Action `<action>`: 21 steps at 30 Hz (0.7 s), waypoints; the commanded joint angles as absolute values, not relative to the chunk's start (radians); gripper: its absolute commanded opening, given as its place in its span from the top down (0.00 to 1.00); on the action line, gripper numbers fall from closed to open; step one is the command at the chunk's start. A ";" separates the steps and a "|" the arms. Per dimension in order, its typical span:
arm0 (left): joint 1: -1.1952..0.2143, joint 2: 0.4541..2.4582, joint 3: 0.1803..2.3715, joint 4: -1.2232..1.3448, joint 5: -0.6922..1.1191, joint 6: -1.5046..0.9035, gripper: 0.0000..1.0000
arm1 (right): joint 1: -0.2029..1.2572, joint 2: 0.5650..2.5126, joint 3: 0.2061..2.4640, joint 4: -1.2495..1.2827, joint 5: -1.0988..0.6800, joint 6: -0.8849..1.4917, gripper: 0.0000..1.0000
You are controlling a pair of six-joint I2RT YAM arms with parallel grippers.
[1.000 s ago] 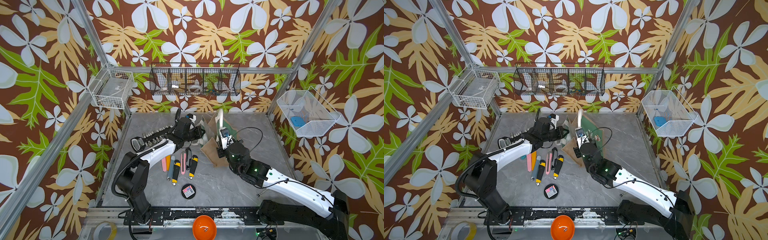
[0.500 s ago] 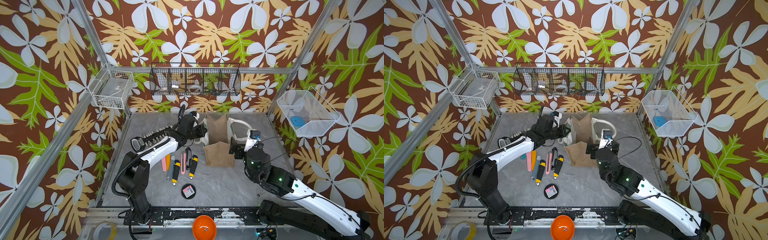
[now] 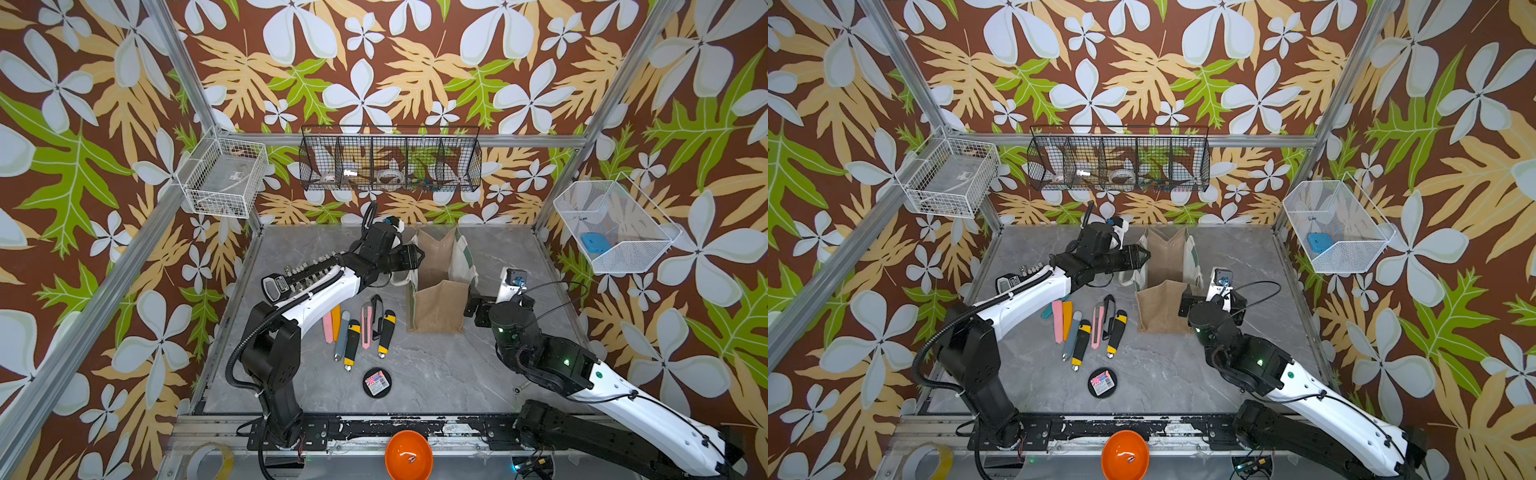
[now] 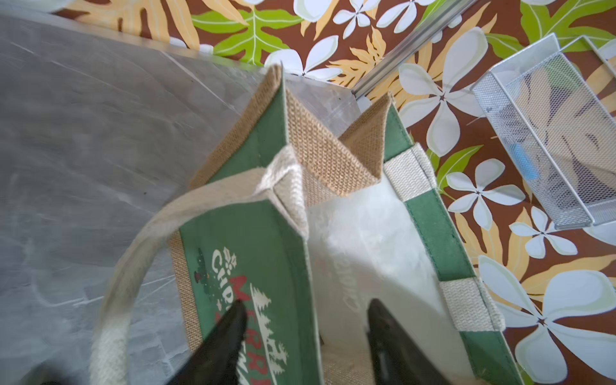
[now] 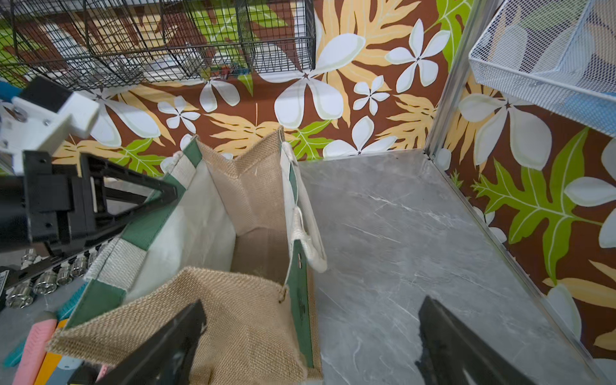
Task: Place the art knife into the pouch
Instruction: Open the pouch at the center of the board, then pick up the utility knife at the center of the board.
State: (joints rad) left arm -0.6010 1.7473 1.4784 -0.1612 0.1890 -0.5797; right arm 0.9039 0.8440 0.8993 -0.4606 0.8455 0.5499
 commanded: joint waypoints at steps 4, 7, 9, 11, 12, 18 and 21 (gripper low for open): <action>-0.601 1.635 1.478 -0.300 -0.089 -0.453 0.11 | 0.902 0.912 0.962 -0.588 0.880 0.580 0.01; -0.601 1.551 1.413 -0.334 -0.196 -0.418 0.04 | 0.902 0.991 1.067 -0.720 0.921 0.582 0.00; -0.600 1.479 1.347 -0.352 -0.278 -0.411 0.01 | 0.884 1.017 1.101 -0.725 0.907 0.555 0.00; -0.597 1.406 1.277 -0.367 -0.344 -0.410 0.00 | 0.848 1.007 1.093 -0.678 0.832 0.517 0.00; -0.593 1.365 1.237 -0.374 -0.369 -0.411 0.00 | 0.823 0.995 1.079 -0.641 0.778 0.502 0.00; -0.539 1.134 0.982 -0.391 -0.421 -0.456 0.00 | 0.668 0.930 0.988 -0.495 0.505 0.450 0.00; -0.500 1.047 0.853 -0.386 -0.438 -0.497 0.00 | 0.595 0.923 0.963 -0.473 0.376 0.428 0.00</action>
